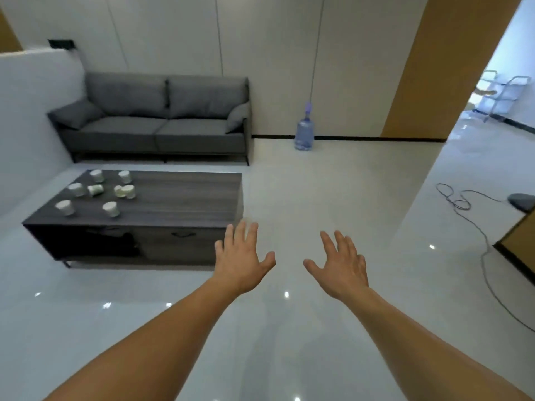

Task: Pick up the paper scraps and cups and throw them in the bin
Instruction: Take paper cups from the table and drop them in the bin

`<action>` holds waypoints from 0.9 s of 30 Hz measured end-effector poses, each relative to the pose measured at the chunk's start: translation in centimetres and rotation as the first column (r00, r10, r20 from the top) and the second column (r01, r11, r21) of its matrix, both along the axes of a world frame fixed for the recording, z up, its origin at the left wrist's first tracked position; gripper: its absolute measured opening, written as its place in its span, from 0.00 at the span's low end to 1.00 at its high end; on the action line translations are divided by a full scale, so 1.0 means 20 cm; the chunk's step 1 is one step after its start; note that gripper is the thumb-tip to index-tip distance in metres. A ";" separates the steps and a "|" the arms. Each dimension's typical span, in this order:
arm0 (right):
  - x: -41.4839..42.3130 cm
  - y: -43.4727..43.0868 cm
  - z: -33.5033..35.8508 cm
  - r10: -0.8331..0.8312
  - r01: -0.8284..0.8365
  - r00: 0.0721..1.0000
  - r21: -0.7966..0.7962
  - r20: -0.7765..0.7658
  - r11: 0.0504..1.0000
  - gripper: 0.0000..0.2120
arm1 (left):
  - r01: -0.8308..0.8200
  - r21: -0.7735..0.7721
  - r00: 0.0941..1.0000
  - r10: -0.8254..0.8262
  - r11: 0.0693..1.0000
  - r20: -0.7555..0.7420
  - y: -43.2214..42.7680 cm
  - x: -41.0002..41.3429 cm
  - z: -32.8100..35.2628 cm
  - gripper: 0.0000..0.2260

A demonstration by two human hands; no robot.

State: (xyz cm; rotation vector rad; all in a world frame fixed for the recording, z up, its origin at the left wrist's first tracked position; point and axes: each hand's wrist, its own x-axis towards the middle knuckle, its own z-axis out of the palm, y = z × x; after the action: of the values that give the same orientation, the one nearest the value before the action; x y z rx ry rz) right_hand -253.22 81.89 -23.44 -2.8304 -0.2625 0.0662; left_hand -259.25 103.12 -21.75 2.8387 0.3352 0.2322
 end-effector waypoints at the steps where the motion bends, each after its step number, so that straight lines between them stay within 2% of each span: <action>1: 0.03 0.12 -0.01 0.042 -0.042 0.999 0.000 0.003 0.999 0.39 | -0.041 -0.006 0.999 0.041 0.999 -0.004 0.11 0.00 -0.01 0.36; 6: 0.26 0.67 -0.07 0.229 -0.229 0.973 -0.019 0.003 0.973 0.39 | -0.227 -0.054 0.974 0.226 0.972 -0.028 0.59 0.05 -0.11 0.36; 9: 0.44 1.00 -0.10 0.324 -0.324 0.946 -0.005 0.000 0.946 0.39 | -0.322 -0.031 0.946 0.320 0.946 -0.041 0.87 0.11 -0.13 0.36; 16: 0.73 1.74 -0.06 0.547 -0.547 0.837 0.026 0.014 0.837 0.39 | -0.546 -0.012 0.837 0.545 0.838 -0.053 1.43 0.21 -0.12 0.36; 23: 0.82 2.39 -0.10 0.673 -0.674 0.738 0.010 -0.039 0.739 0.39 | -0.668 -0.038 0.743 0.664 0.743 -0.084 1.96 0.19 -0.23 0.37; 27: 0.82 2.81 -0.14 0.687 -0.688 0.726 -0.017 -0.044 0.726 0.39 | -0.683 -0.053 0.730 0.679 0.728 -0.079 2.37 0.18 -0.29 0.37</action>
State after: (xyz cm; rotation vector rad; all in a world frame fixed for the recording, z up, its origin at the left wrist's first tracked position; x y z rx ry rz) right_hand -236.73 138.13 -26.25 -2.5855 -1.3066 0.2775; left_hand -255.55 150.48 -27.53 2.5109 1.3742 0.2716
